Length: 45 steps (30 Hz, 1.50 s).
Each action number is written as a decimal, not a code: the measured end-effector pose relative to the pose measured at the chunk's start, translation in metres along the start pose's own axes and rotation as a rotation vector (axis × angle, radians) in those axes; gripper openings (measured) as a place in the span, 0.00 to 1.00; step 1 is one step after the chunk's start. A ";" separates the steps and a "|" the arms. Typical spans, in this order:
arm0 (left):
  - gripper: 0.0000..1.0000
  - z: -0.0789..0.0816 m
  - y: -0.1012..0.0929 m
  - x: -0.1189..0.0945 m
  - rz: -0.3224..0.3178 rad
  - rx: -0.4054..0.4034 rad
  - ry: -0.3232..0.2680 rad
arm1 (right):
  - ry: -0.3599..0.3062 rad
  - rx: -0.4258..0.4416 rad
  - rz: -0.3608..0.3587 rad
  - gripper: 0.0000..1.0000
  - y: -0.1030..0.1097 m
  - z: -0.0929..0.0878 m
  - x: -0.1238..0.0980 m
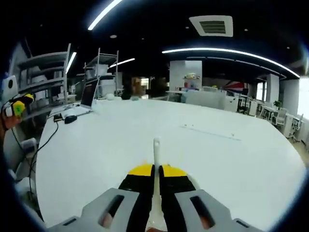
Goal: Tidy tabletop coffee trays, cups and spoons，present forward
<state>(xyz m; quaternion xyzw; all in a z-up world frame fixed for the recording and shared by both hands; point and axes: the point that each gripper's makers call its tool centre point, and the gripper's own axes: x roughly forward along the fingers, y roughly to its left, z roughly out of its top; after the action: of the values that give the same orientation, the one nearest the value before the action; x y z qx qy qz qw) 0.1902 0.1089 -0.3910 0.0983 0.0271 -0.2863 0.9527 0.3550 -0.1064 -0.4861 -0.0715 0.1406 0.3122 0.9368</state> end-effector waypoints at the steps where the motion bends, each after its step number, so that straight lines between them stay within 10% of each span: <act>1: 0.20 0.000 0.000 0.000 0.000 0.000 0.000 | 0.000 -0.001 0.001 0.06 0.000 0.000 0.000; 11: 0.20 0.000 0.002 0.000 0.004 -0.007 -0.004 | 0.018 0.007 0.023 0.09 -0.003 -0.004 0.005; 21: 0.20 0.008 0.005 0.000 0.011 0.000 -0.016 | -0.060 0.009 0.002 0.13 -0.023 0.032 -0.013; 45: 0.20 0.015 -0.001 0.013 0.003 -0.034 -0.062 | -0.163 -0.069 -0.080 0.15 -0.078 0.068 -0.113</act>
<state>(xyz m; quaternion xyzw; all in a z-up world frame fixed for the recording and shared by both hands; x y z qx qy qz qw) 0.2002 0.0984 -0.3779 0.0732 0.0023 -0.2874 0.9550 0.3306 -0.2172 -0.3827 -0.0835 0.0499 0.2840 0.9539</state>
